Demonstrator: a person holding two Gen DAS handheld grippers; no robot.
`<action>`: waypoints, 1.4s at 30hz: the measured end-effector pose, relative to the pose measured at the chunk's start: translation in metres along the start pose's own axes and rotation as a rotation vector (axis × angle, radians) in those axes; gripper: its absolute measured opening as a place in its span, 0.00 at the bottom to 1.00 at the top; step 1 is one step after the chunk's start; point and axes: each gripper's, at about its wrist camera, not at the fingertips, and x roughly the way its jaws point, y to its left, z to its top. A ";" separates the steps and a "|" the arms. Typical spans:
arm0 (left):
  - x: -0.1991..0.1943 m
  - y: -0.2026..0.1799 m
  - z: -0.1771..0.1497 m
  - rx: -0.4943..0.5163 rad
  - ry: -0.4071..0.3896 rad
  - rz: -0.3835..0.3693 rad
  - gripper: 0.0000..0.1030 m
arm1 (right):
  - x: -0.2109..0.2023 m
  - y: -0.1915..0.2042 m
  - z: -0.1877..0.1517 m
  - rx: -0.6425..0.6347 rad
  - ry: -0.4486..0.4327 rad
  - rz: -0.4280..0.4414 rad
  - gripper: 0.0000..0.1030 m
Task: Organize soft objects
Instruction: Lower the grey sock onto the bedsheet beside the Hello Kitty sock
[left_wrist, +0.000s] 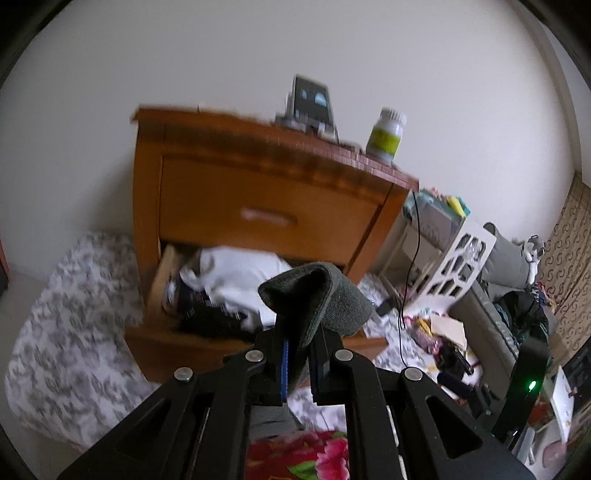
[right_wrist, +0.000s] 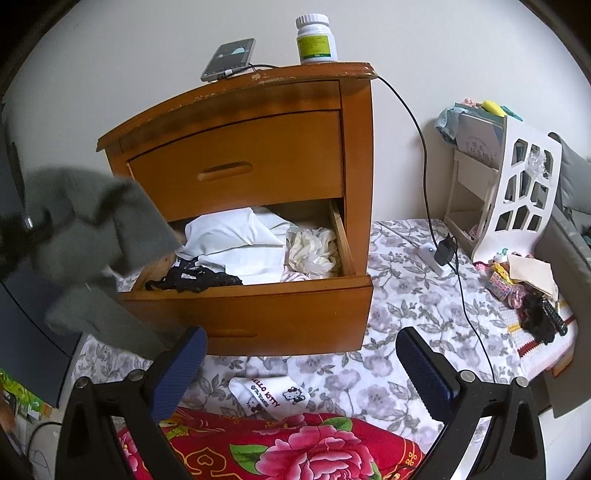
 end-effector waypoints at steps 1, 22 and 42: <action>0.005 0.000 -0.006 0.000 0.019 -0.002 0.08 | 0.001 0.000 -0.001 0.002 0.002 -0.001 1.00; 0.123 0.017 -0.105 -0.024 0.350 0.077 0.09 | 0.019 0.002 -0.009 -0.014 0.050 0.001 1.00; 0.133 0.038 -0.114 -0.107 0.410 0.113 0.30 | 0.032 0.002 -0.013 -0.027 0.080 -0.009 1.00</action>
